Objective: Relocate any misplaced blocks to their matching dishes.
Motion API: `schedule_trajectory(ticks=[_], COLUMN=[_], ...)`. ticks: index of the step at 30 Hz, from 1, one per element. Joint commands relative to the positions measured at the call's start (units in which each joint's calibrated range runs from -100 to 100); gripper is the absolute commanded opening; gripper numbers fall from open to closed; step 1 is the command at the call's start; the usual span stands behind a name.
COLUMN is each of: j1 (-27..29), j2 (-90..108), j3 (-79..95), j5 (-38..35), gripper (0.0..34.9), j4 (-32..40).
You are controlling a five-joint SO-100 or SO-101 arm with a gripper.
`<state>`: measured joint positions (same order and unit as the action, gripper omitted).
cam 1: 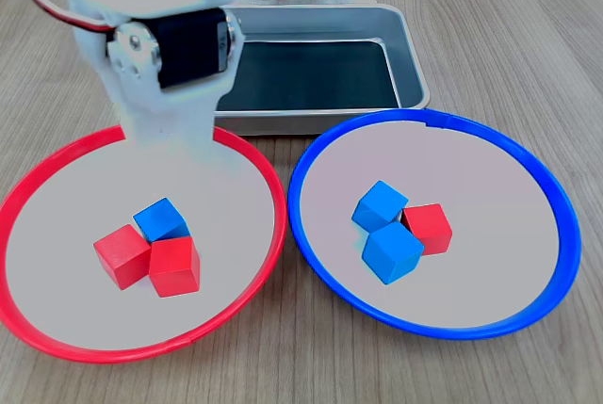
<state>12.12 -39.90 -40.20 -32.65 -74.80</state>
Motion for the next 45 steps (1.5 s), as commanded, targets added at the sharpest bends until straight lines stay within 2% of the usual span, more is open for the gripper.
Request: schedule_trajectory(ticks=[1, 10, 24, 27, 28, 30, 40, 45], j1=[0.82, 0.91, 2.51, 2.7, 2.7, 2.42, 1.66, -0.78], j2=[-1.25, -4.67, -9.36, -9.61, -9.61, -9.44, -5.94, 2.33], j3=[-3.54, -5.27, -9.19, -9.19, -9.19, -8.73, -6.45, -2.18], j5=[-0.93, -1.27, -2.88, -3.17, -3.37, -4.05, -3.37, -2.0], gripper=[12.1, 12.3, 10.3, 8.5, 6.5, 0.4, 0.4, 0.4], j4=[0.8, 2.28, 3.77, 3.93, 3.93, 3.85, 2.37, 1.13])
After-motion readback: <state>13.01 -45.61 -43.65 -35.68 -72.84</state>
